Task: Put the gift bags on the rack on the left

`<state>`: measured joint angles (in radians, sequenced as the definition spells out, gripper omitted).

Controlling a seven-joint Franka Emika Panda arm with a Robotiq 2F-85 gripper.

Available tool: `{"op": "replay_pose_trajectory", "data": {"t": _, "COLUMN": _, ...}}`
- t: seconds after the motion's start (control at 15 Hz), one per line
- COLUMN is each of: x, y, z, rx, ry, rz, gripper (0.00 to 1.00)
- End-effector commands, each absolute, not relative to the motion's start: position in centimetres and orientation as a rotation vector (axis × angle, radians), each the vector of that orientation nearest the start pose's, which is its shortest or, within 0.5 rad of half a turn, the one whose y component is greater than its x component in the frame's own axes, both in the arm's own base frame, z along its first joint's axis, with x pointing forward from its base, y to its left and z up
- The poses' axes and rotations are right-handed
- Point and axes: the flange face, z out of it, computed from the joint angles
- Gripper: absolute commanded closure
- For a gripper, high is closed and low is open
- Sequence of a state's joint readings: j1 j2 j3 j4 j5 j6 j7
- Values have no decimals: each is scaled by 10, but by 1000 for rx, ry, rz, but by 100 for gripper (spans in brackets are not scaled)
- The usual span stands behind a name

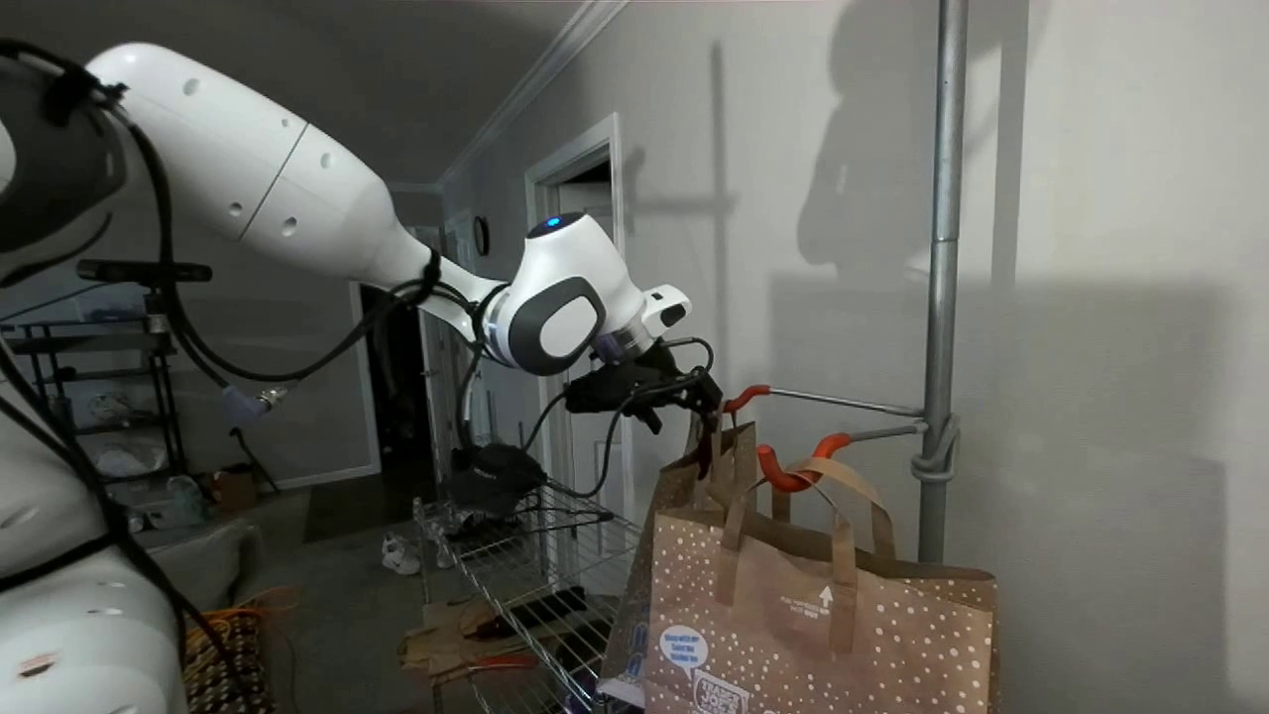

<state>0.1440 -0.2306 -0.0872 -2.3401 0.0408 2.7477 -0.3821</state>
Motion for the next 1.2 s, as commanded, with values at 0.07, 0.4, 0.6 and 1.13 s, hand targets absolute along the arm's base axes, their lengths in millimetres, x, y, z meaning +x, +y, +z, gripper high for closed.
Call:
{"op": "replay_pose_trajectory", "data": {"t": 0.07, "x": 507, "y": 20, "z": 503, "rx": -3024, "ry": -643, "rz": -1003, "gripper": 0}}
{"op": "replay_pose_trajectory", "data": {"t": 0.4, "x": 506, "y": 18, "z": 511, "rx": -3042, "ry": -709, "rz": -1019, "gripper": 0}}
{"op": "replay_pose_trajectory", "data": {"t": 0.6, "x": 518, "y": 11, "z": 502, "rx": -3010, "ry": -712, "rz": -1003, "gripper": 0}}
{"op": "replay_pose_trajectory", "data": {"t": 1.13, "x": 525, "y": 6, "z": 494, "rx": -2930, "ry": -748, "rz": -1001, "gripper": 61}}
